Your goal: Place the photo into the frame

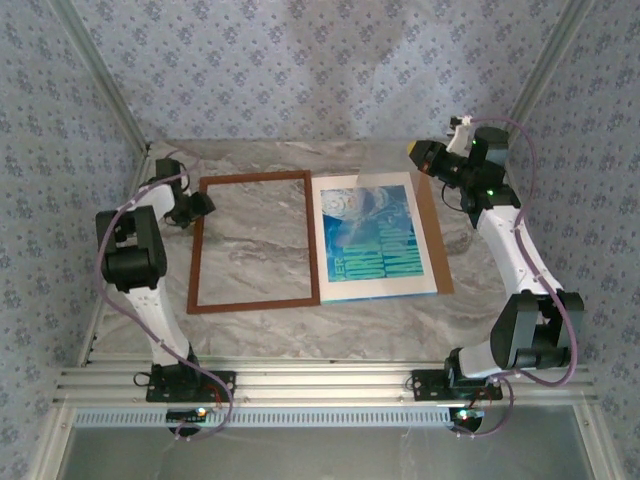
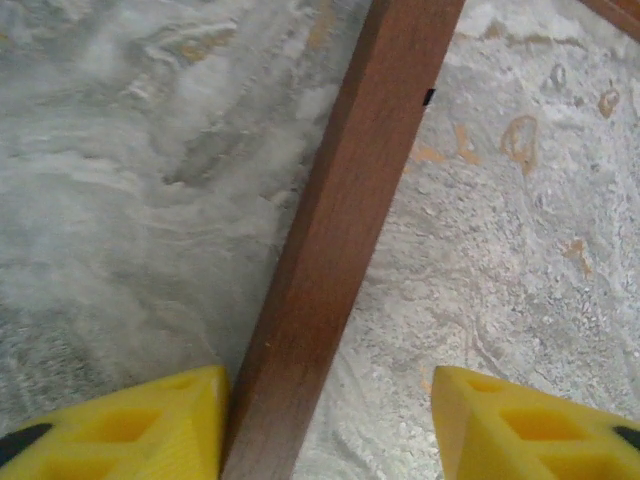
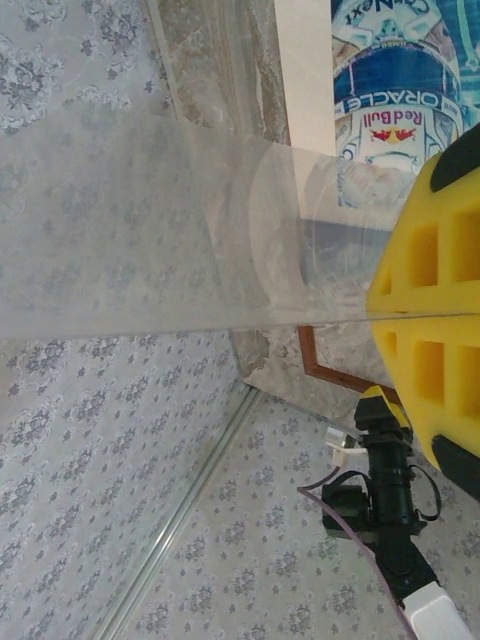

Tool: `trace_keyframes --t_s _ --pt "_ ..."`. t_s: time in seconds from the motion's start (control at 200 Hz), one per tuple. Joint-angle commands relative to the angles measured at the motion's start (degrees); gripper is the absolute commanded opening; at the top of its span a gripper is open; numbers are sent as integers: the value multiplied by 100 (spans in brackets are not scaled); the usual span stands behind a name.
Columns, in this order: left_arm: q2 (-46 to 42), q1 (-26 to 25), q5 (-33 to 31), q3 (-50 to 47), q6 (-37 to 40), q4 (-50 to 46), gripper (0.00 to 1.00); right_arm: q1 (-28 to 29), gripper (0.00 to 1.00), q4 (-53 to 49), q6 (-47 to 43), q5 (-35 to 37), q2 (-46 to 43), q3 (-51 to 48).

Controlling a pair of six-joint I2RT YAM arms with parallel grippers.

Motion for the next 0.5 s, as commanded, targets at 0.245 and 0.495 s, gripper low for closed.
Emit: trace_keyframes --t_s 0.245,0.495 --pt "168 -907 421 58 -48 -1 47 45 0 -593 -133 -187 -31 672" --pt "-92 -1100 87 136 -116 14 56 650 0 -869 85 -112 164 1299"
